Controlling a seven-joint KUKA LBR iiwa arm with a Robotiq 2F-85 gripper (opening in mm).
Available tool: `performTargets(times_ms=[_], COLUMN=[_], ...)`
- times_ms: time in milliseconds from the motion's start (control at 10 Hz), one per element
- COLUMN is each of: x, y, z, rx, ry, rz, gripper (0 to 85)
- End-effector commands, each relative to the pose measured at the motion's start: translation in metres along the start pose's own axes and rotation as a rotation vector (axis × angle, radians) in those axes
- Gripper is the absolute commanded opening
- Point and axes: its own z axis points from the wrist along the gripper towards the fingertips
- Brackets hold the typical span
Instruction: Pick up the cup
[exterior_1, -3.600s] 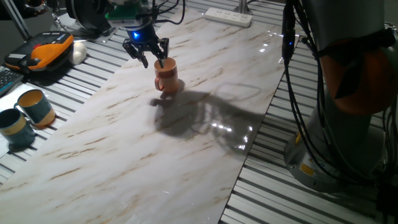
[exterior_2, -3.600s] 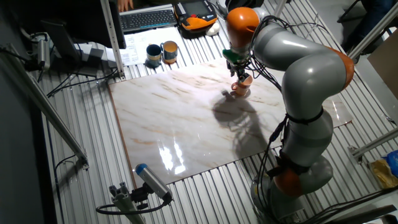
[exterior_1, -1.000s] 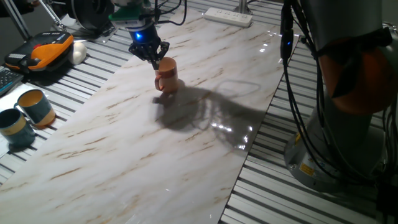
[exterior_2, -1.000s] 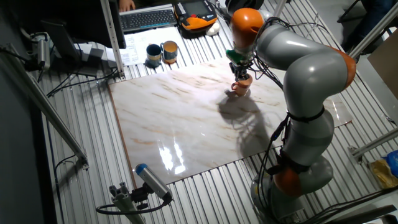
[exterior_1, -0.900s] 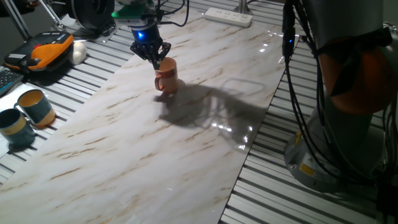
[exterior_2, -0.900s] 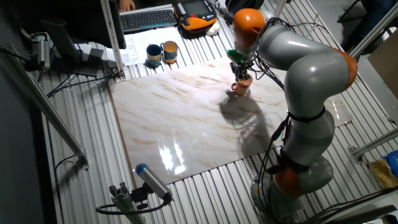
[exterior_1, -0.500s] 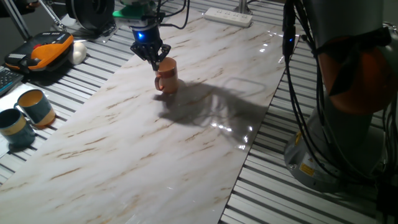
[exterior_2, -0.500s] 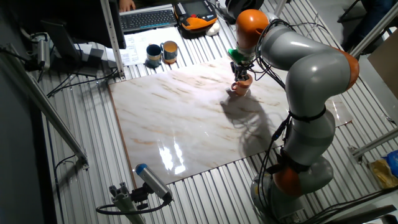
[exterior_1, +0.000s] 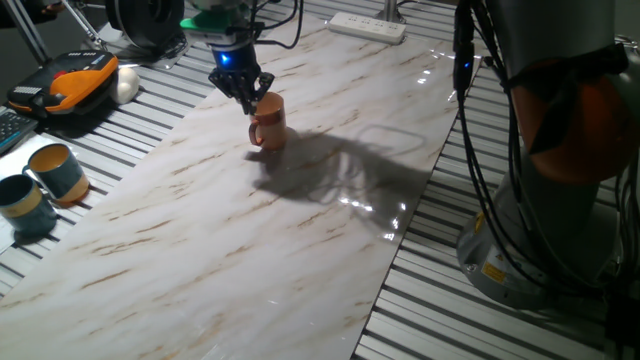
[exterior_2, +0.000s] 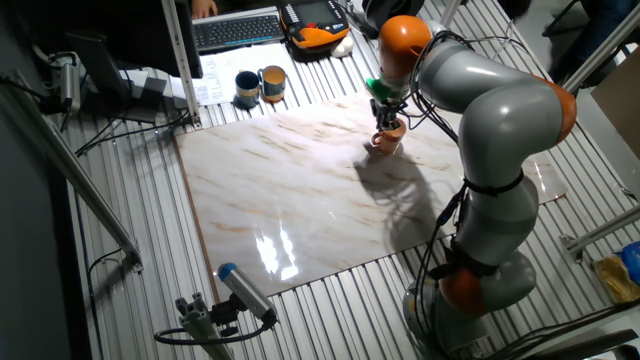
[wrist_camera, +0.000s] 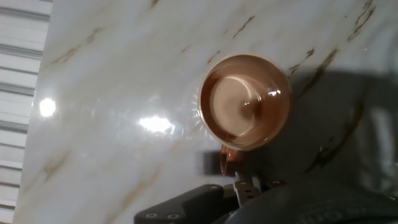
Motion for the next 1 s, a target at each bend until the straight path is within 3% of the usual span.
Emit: performTargets(times_ms=[0, 100, 300, 900], x=[0.0, 0.0, 0.0, -0.001], y=[0.0, 0.0, 0.002, 0.008], z=[0.0, 0.0, 0.003, 0.015], rx=[0.005, 0.007, 0.018, 0.049], ry=[-0.004, -0.005, -0.014, -0.043], rz=[0.006, 0.015, 0.031, 0.031], gripper=[34.0, 34.0, 68.0, 68.0])
